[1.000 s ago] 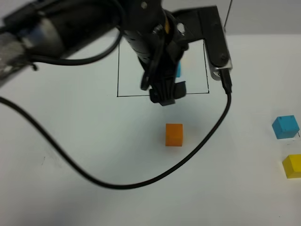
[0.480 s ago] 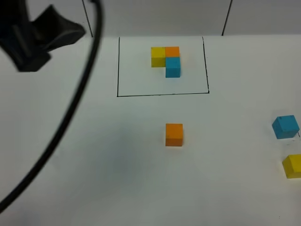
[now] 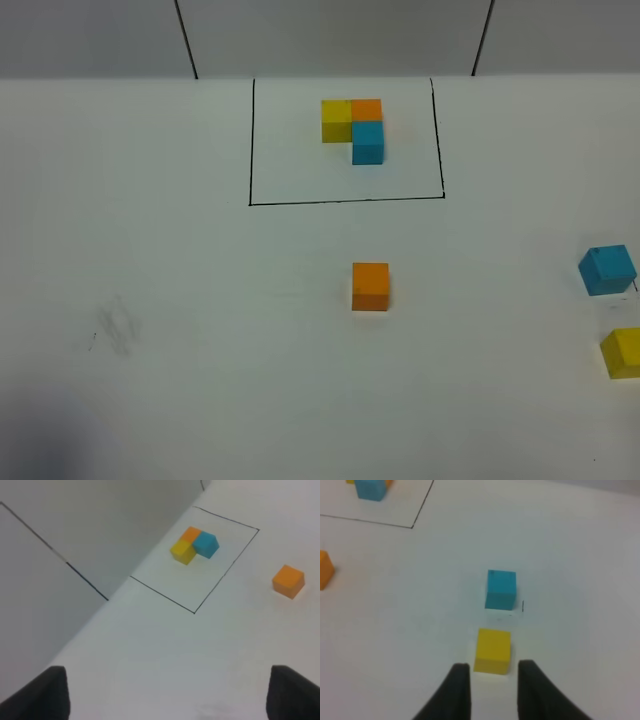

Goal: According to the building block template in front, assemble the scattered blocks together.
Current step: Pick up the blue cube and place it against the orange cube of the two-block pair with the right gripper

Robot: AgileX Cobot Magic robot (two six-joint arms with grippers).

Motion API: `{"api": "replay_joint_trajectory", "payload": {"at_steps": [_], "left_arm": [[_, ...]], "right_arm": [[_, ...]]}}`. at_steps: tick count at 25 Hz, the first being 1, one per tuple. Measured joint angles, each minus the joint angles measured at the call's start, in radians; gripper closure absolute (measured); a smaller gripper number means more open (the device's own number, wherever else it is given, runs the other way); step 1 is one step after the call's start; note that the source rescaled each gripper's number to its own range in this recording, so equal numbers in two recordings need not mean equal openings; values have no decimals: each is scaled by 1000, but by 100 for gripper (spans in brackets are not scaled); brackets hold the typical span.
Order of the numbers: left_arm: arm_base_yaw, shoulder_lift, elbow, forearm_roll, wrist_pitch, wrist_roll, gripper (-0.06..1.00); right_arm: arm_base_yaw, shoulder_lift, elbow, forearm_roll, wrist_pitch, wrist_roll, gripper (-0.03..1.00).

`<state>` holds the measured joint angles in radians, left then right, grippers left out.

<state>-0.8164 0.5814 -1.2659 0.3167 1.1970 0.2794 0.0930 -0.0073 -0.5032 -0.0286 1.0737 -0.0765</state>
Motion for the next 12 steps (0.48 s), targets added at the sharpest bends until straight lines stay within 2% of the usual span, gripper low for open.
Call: {"api": "replay_joint_trajectory", "payload": {"at_steps": [2,6,10,12], "left_arm": [[1,-94,51,-12,0,0,27],[47,-251,127,-108,0,19,32],[185,-358,196,-235,0,107,36],[281,-397,223,-293,0,124,36]], "right_arm": [[0,0,0,0,0,0,97],[0,0,0,0,0,0,97],[0,0,0,0,0,0,97],[0,0,0,0,0,0,97]]}}
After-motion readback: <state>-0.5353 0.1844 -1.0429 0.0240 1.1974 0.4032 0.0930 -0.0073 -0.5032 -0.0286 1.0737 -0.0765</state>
